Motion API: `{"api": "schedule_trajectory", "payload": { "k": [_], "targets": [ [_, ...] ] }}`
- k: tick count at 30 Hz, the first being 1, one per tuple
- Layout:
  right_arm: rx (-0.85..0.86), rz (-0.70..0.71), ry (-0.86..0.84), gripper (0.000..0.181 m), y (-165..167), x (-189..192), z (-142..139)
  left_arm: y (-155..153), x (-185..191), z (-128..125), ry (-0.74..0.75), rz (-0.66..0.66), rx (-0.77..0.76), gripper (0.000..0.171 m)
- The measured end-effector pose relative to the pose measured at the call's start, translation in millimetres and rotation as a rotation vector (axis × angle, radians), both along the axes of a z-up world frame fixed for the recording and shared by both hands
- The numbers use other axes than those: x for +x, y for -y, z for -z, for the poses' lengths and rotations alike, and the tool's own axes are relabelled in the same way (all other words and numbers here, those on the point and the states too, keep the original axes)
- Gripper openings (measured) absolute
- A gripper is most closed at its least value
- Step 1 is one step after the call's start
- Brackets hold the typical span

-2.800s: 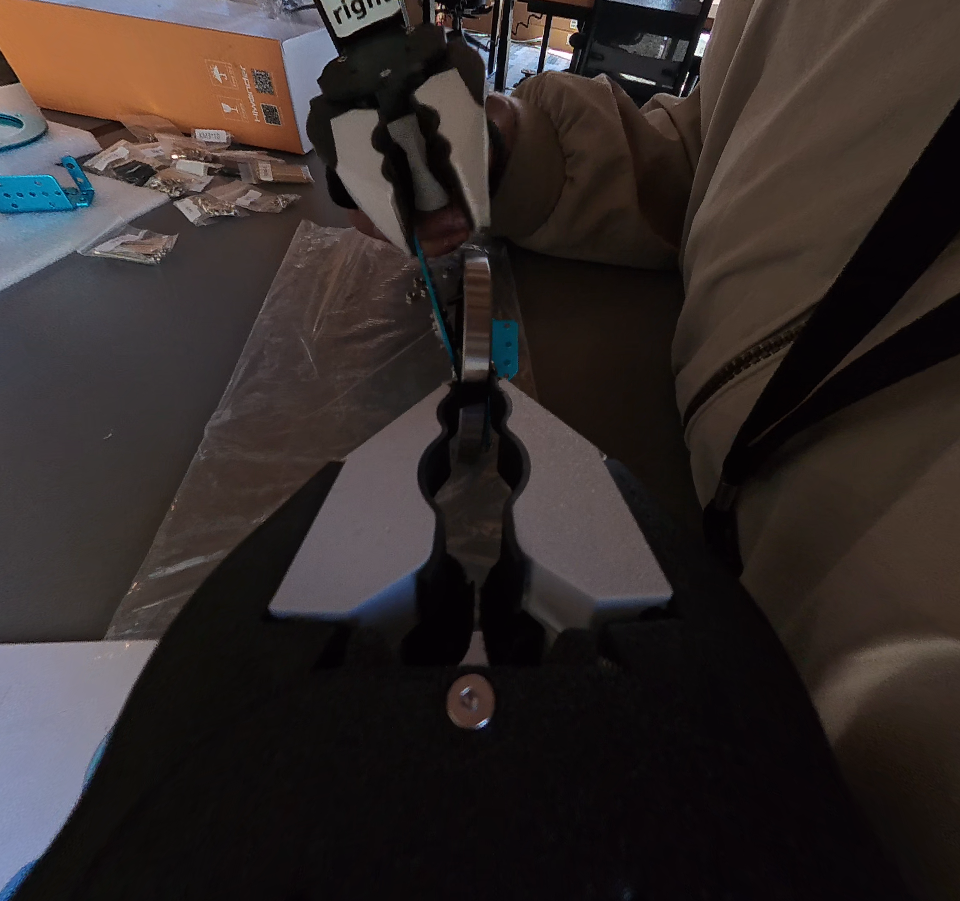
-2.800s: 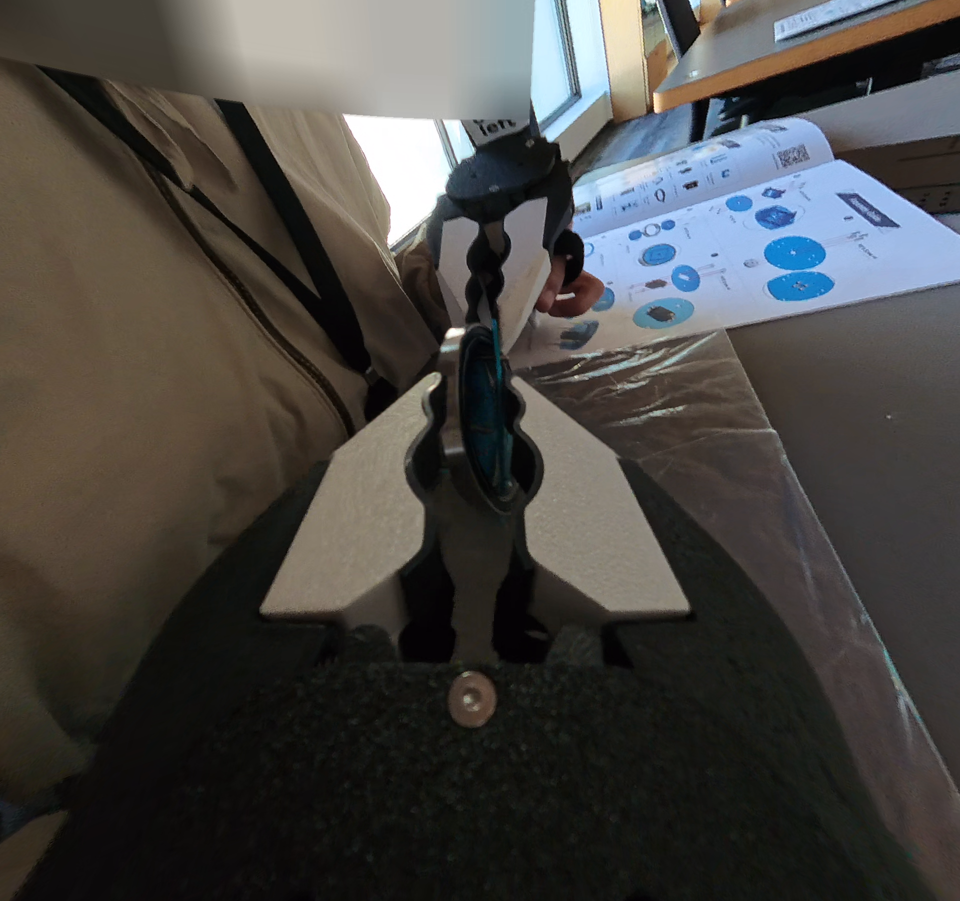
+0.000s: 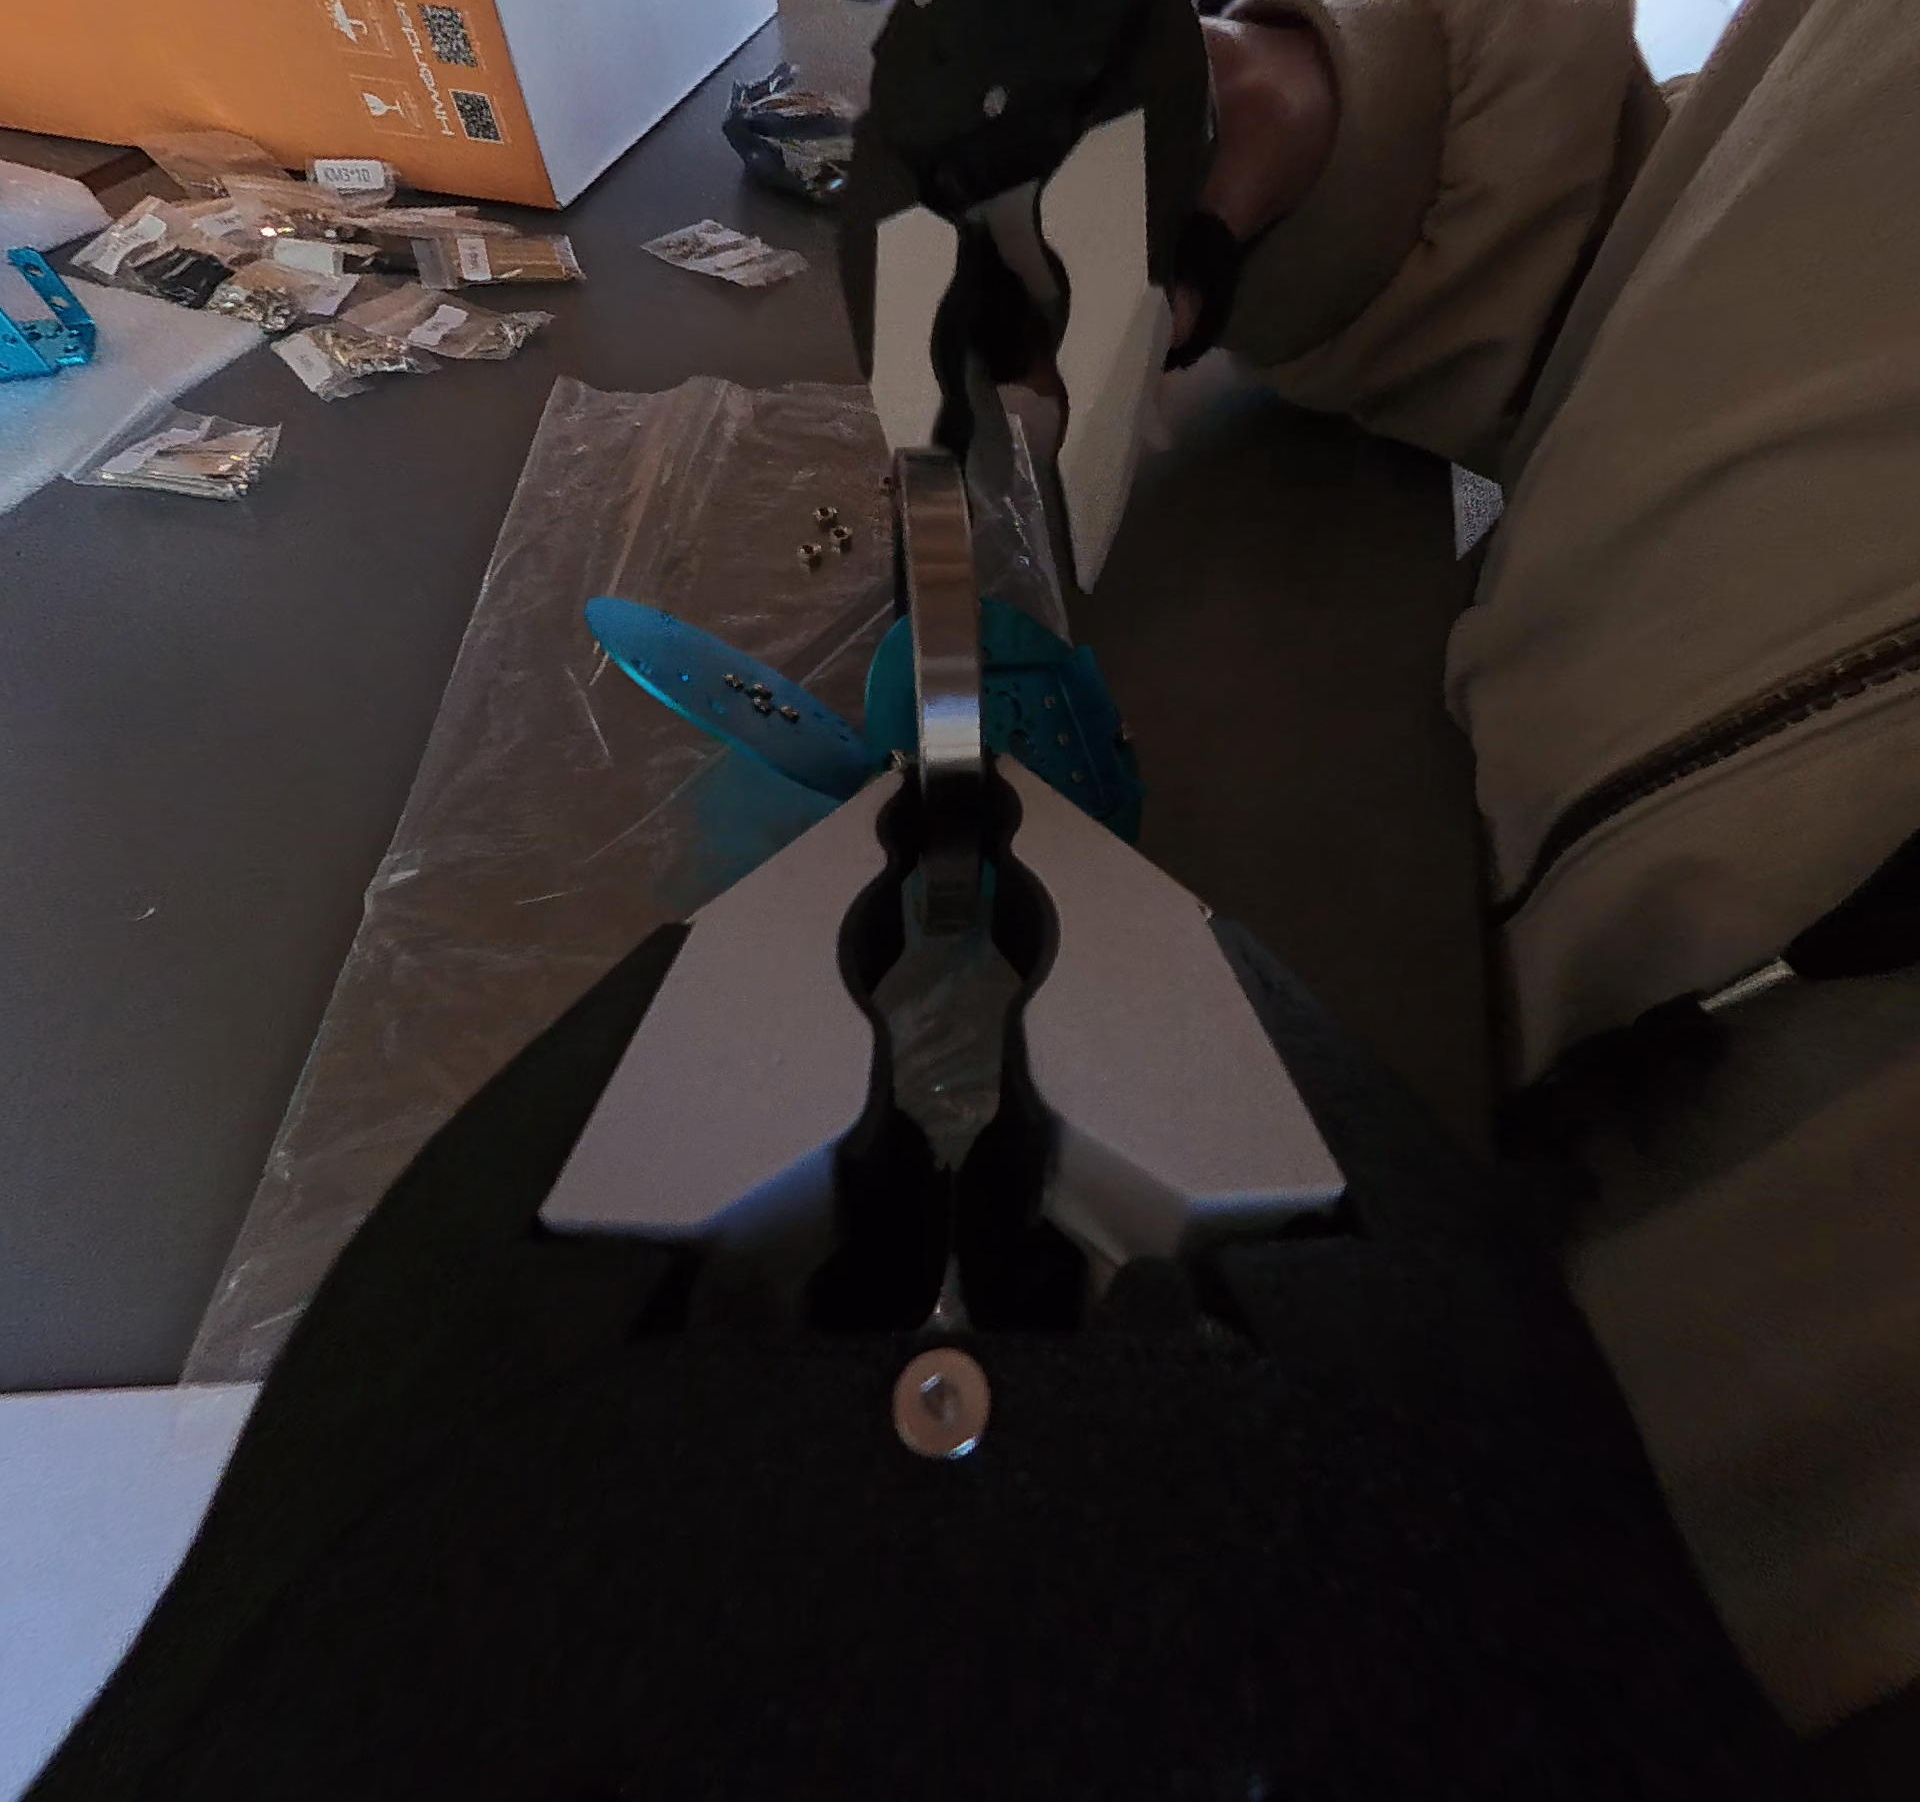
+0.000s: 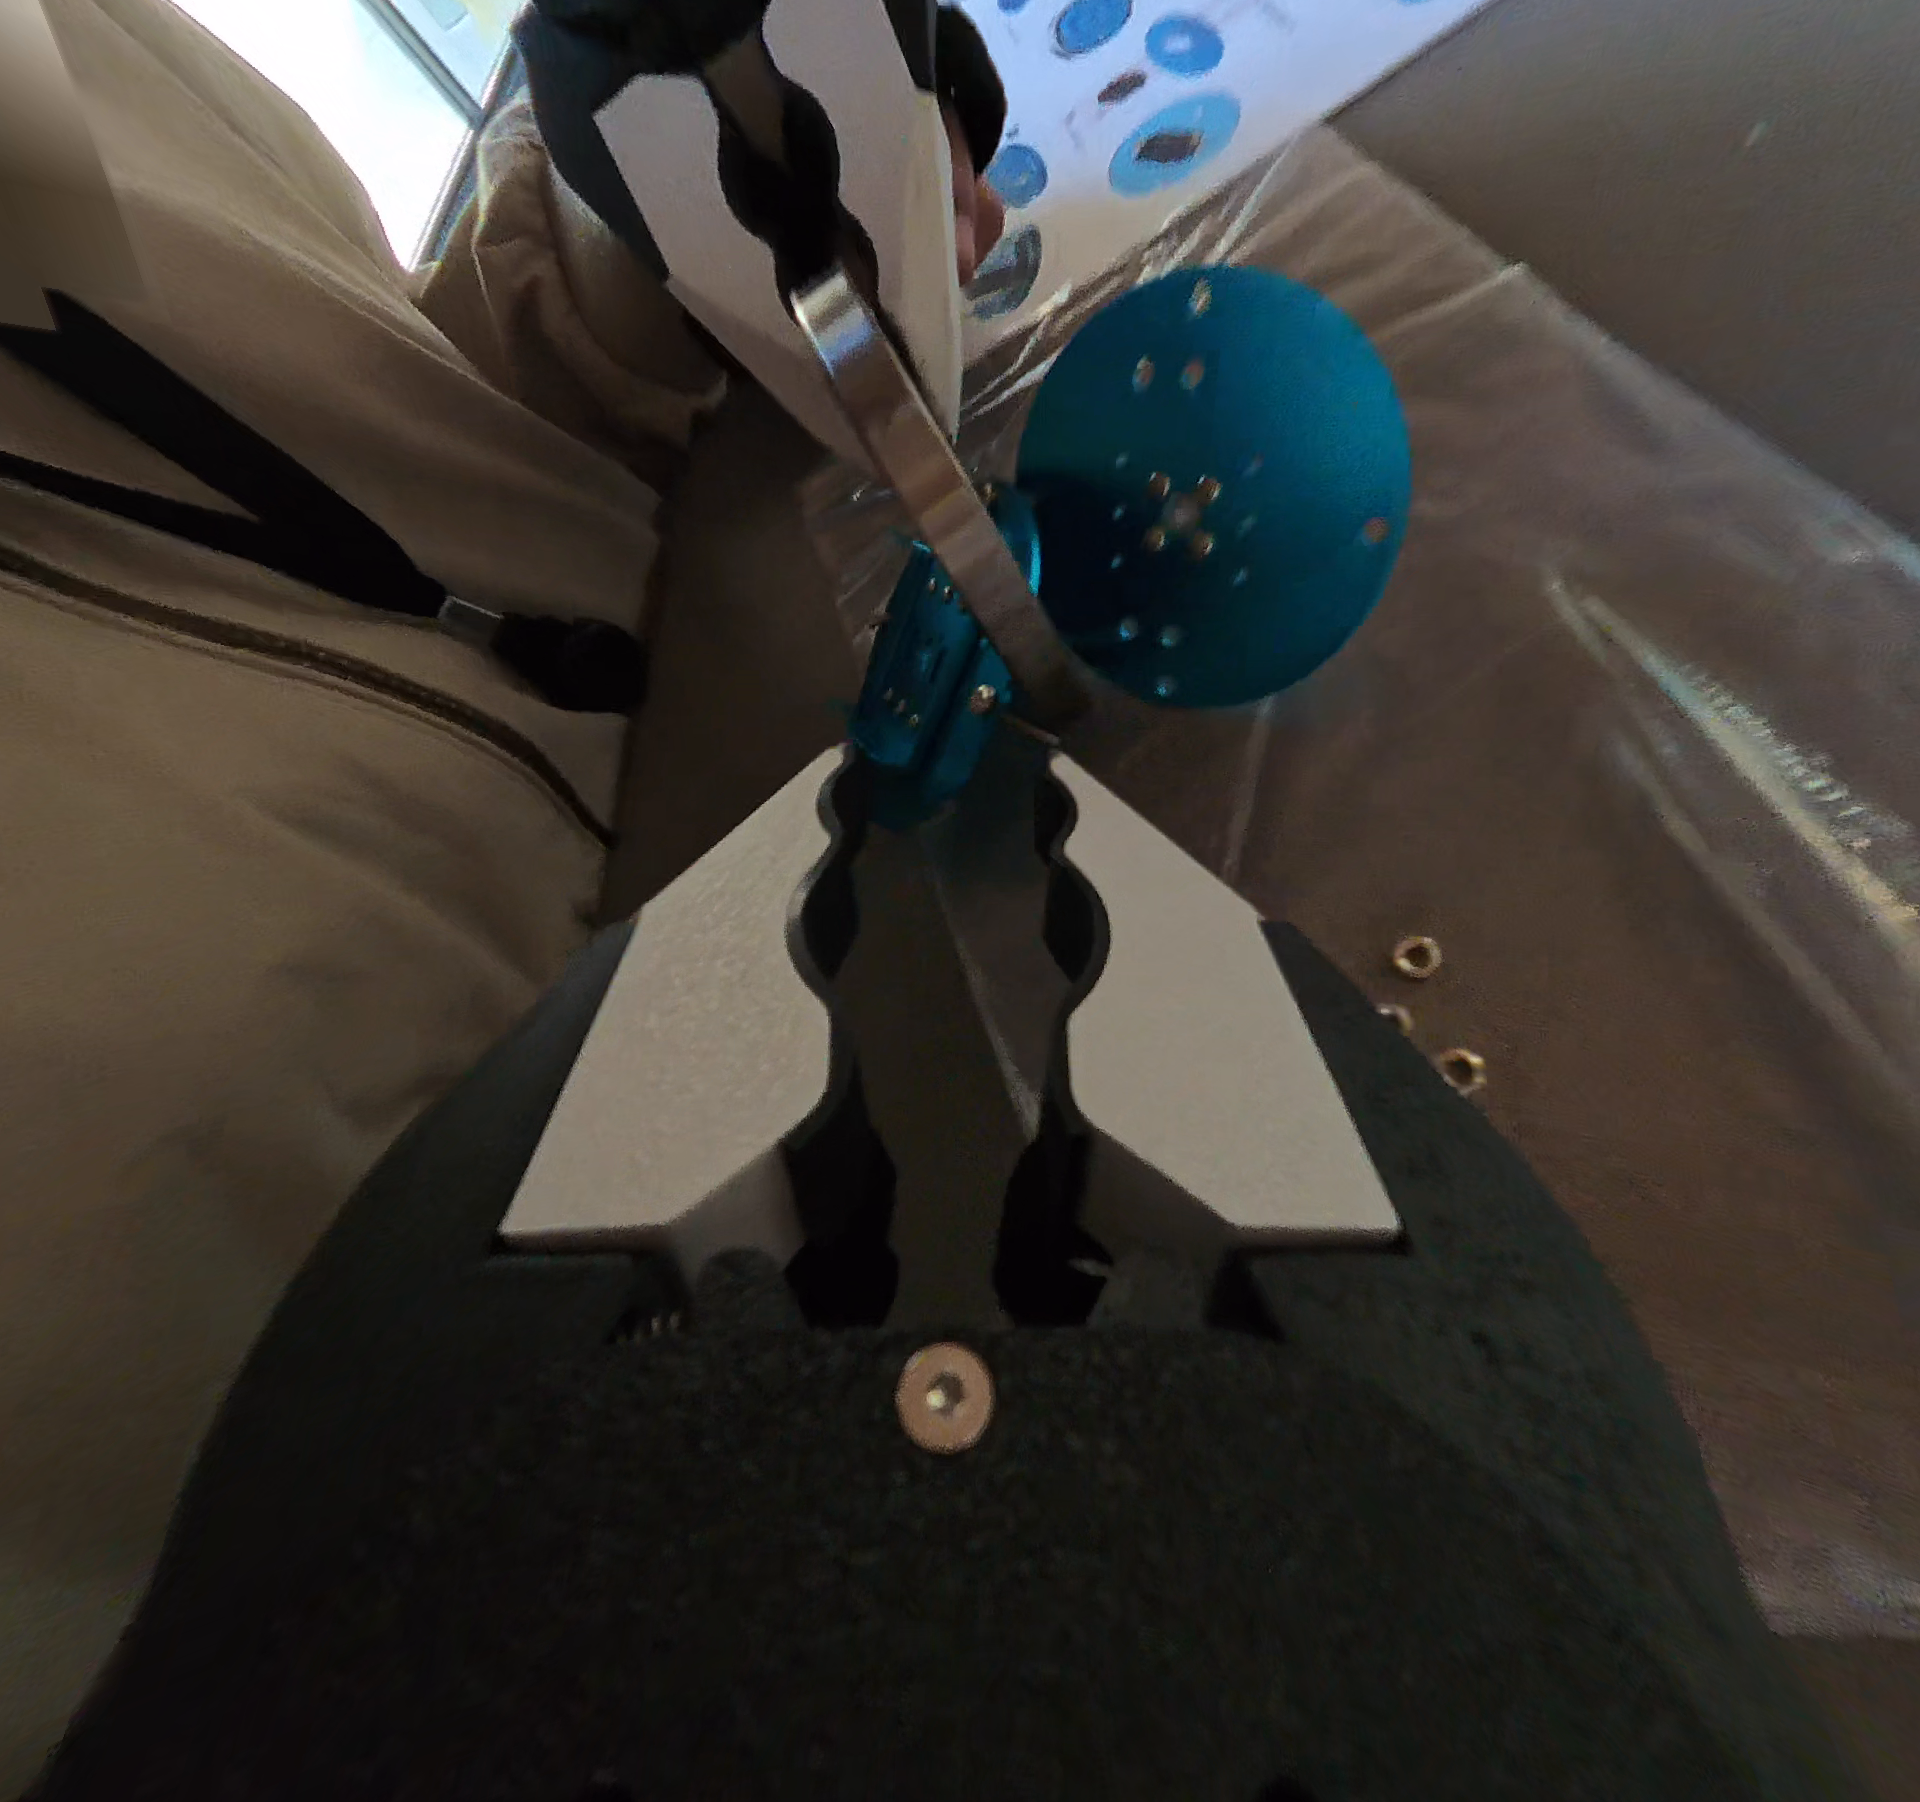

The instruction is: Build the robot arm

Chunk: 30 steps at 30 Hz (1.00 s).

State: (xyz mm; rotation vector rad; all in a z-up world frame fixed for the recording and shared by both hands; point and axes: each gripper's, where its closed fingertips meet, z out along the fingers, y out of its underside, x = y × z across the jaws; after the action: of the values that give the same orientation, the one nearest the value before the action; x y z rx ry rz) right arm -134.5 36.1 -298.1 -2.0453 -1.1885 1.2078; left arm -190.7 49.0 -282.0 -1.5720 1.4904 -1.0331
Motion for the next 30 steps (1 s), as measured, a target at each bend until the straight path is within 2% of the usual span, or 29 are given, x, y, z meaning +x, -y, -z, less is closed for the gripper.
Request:
{"api": "schedule_trajectory", "payload": {
  "k": [4, 6, 10, 13, 17, 19, 22, 28, 30],
  "targets": [
    [-0.061, 0.061, -0.007, 0.024, 3.2, -13.1, 10.8, -3.2, 0.1, -0.7, 0.001, -0.043, -0.085, 0.01],
    [-0.089, 0.111, -0.02, 0.015, -0.7, -14.9, 13.4, -8.8, -0.7, -0.7, -0.001, -0.094, -0.187, 0.01],
    [-0.144, 0.158, -0.061, 0.012, -4.5, -17.9, 11.4, -23.5, -6.9, 4.0, 0.011, -0.216, -0.419, 0.01],
    [-0.172, 0.122, -0.102, 0.004, -2.0, -22.3, 1.6, -28.2, -12.4, 8.5, 0.03, -0.252, -0.562, 0.01],
    [-0.12, 0.099, -0.11, 0.0, -5.3, -24.0, -5.9, -26.1, -17.0, 13.8, 0.041, -0.261, -0.736, 0.01],
    [-0.146, 0.109, -0.125, 0.0, -8.8, -23.2, -7.0, -27.7, -18.6, 17.5, 0.04, -0.282, -0.832, 0.01],
    [-0.212, 0.111, -0.156, 0.0, -11.8, -22.2, -5.3, -29.4, -20.1, 20.0, 0.035, -0.29, -0.878, 0.011],
    [-0.587, 0.22, -0.218, 0.0, -21.7, -15.9, 0.9, -31.0, -23.2, 29.2, -0.006, -0.317, -0.938, 0.024],
    [-0.656, 0.264, -0.231, 0.0, -27.5, -15.3, -0.4, -31.8, -23.2, 31.5, -0.026, -0.336, -0.921, 0.025]
  ]
}}
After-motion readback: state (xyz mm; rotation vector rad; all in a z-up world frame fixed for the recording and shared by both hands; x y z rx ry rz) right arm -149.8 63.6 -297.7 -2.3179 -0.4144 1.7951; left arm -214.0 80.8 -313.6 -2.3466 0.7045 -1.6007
